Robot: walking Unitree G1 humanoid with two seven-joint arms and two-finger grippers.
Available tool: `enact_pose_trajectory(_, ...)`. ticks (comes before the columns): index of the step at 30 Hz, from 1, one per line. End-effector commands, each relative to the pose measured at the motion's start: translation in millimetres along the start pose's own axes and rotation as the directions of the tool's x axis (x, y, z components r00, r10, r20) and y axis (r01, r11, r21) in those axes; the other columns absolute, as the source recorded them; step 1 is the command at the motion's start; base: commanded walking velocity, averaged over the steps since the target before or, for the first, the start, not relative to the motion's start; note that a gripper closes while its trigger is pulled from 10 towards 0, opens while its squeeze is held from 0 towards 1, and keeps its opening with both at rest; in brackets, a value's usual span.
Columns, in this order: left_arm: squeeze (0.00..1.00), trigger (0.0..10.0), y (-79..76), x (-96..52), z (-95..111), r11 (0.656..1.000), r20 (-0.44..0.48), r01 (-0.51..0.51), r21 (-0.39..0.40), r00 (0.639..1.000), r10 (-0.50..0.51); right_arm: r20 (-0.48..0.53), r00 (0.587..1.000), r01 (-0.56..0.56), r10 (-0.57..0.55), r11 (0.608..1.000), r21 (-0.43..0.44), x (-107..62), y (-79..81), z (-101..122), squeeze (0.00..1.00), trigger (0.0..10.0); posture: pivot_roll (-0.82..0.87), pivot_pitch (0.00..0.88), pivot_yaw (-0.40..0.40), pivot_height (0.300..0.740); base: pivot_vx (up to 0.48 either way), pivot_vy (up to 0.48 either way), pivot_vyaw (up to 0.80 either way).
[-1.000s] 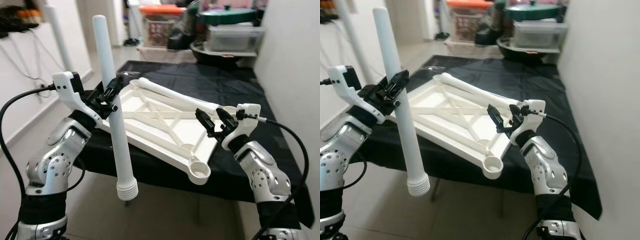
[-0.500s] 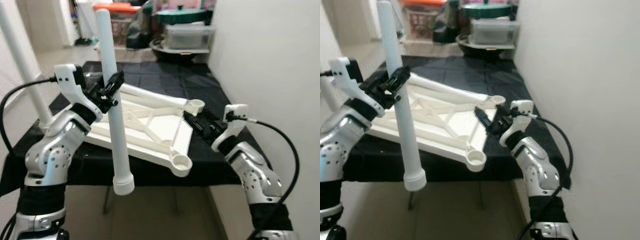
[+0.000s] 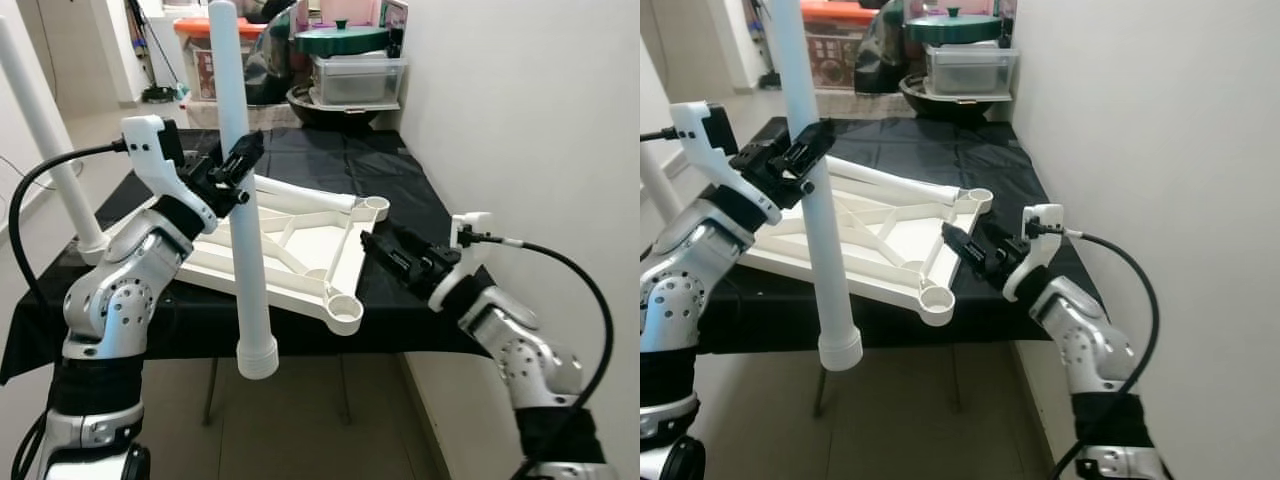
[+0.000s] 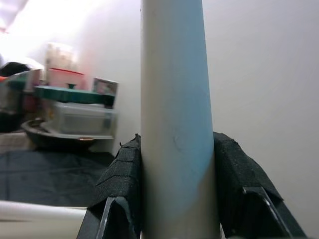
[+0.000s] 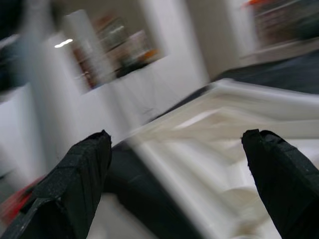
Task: Building children table
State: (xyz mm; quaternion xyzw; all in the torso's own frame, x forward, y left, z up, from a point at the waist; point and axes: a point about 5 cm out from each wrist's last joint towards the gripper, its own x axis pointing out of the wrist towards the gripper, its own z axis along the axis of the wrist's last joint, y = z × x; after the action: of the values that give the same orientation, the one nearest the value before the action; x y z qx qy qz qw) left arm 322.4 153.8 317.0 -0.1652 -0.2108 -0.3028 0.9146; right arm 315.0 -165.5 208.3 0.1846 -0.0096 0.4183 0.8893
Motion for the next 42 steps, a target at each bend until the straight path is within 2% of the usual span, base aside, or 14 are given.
enact_pose_trajectory(1, 0.00, 10.0, -1.3, 6.8, 2.5, 0.998, -0.028, 0.062, 0.009, 0.998, -0.062, -0.059, 0.992, -0.108, 0.110, 0.994, 0.025, -2.4, 9.2, -4.2, 0.00, 10.0, 0.08, 0.017, -0.025, 0.740, 0.000, 0.000, 0.00)
enact_pose_trajectory(6, 0.00, 10.0, 0.2, 14.6, -0.1, 0.994, -0.055, 0.110, 0.010, 0.992, -0.110, -0.100, 0.990, -0.105, 0.103, 0.994, -0.019, 4.3, 11.0, -7.3, 0.00, 10.0, 0.07, 0.017, -0.022, 0.740, 0.000, 0.000, 0.00)
enact_pose_trajectory(8, 0.00, 10.0, 2.2, 22.3, -10.5, 0.993, -0.074, 0.115, -0.006, 0.991, -0.115, -0.158, 0.979, -0.142, 0.128, 0.987, -0.079, 15.5, 21.5, -15.5, 0.00, 10.0, 0.07, 0.025, -0.021, 0.740, 0.000, 0.000, 0.00)
enact_pose_trajectory(12, 0.00, 10.0, 2.1, 23.5, -13.1, 0.994, -0.079, 0.114, -0.007, 0.990, -0.114, -0.165, 0.979, -0.135, 0.120, 0.987, -0.088, 17.7, 22.1, -17.1, 0.00, 10.0, 0.07, 0.026, -0.020, 0.740, 0.000, 0.000, 0.00)
enact_pose_trajectory(14, 0.00, 10.0, -4.7, 30.2, -24.6, 0.991, -0.088, 0.129, -0.027, 0.987, -0.131, -0.169, 0.985, -0.039, 0.020, 0.993, -0.109, 30.8, 16.7, -23.6, 0.00, 10.0, 0.06, 0.041, -0.021, 0.740, 0.000, 0.000, 0.00)
enact_pose_trajectory(17, 0.00, 10.0, -7.5, 32.7, -27.7, 0.990, -0.088, 0.138, -0.037, 0.986, -0.141, -0.163, 0.987, -0.012, -0.005, 0.995, -0.101, 33.7, 16.0, -24.0, 0.00, 10.0, 0.06, 0.041, -0.021, 0.740, 0.000, 0.000, 0.00)
enact_pose_trajectory(18, 0.00, 10.0, -10.2, 34.3, -29.0, 0.988, -0.085, 0.146, -0.046, 0.985, -0.150, -0.163, 0.987, -0.014, 0.000, 0.996, -0.085, 34.0, 17.3, -24.1, 1.00, 10.0, 0.06, 0.046, -0.024, 0.740, 0.000, 0.000, 0.00)
enact_pose_trajectory(22, 0.00, 10.0, -14.9, 37.1, -31.9, 0.985, -0.082, 0.159, -0.061, 0.983, -0.164, -0.169, 0.986, -0.001, -0.008, 0.999, -0.052, 36.3, 18.2, -25.7, 1.00, 10.0, 0.06, 0.052, -0.028, 0.740, 0.000, 0.000, 0.00)
enact_pose_trajectory(23, 0.00, 10.0, -16.6, 39.2, -33.2, 0.984, -0.078, 0.165, -0.068, 0.982, -0.170, -0.184, 0.983, 0.001, -0.008, 0.999, -0.042, 38.3, 18.9, -27.6, 0.94, 10.0, 0.06, 0.055, -0.028, 0.740, 0.000, 0.000, 0.00)
enact_pose_trajectory(24, 0.00, 10.0, -16.6, 39.2, -33.2, 0.984, -0.078, 0.165, -0.068, 0.982, -0.170, -0.184, 0.983, 0.001, -0.008, 0.999, -0.042, 38.3, 18.9, -27.6, 0.94, 10.0, 0.06, 0.055, -0.028, 0.740, 0.000, 0.000, 0.00)
enact_pose_trajectory(25, 0.00, 10.0, -17.7, 41.5, -35.2, 0.983, -0.080, 0.174, -0.057, 0.981, -0.179, -0.196, 0.980, -0.032, 0.030, 0.999, -0.004, 39.9, 23.5, -29.9, 0.00, 10.0, 0.06, 0.053, -0.032, 0.740, 0.000, 0.000, 0.00)
enact_pose_trajectory(29, 0.00, 10.0, -18.7, 44.5, -36.6, 0.980, -0.084, 0.195, -0.042, 0.977, -0.198, -0.223, 0.964, -0.137, 0.148, 0.989, 0.061, 40.7, 37.2, -33.9, 0.00, 10.0, 0.06, 0.056, -0.030, 0.740, 0.000, 0.000, 0.00)
enact_pose_trajectory(31, 0.00, 10.0, -18.2, 46.2, -36.2, 0.980, -0.082, 0.195, -0.042, 0.977, -0.198, -0.231, 0.959, -0.156, 0.166, 0.986, 0.062, 41.0, 41.7, -34.9, 0.00, 10.0, 0.06, 0.056, -0.029, 0.740, 0.000, 0.000, 0.00)
enact_pose_trajectory(42, 0.00, 10.0, -19.4, 52.7, -38.8, 0.980, -0.066, 0.192, -0.050, 0.978, -0.196, -0.229, 0.971, -0.055, 0.070, 0.996, 0.074, 54.3, 40.6, -38.1, 0.00, 10.0, 0.05, 0.063, -0.029, 0.740, 0.000, 0.000, 0.00)
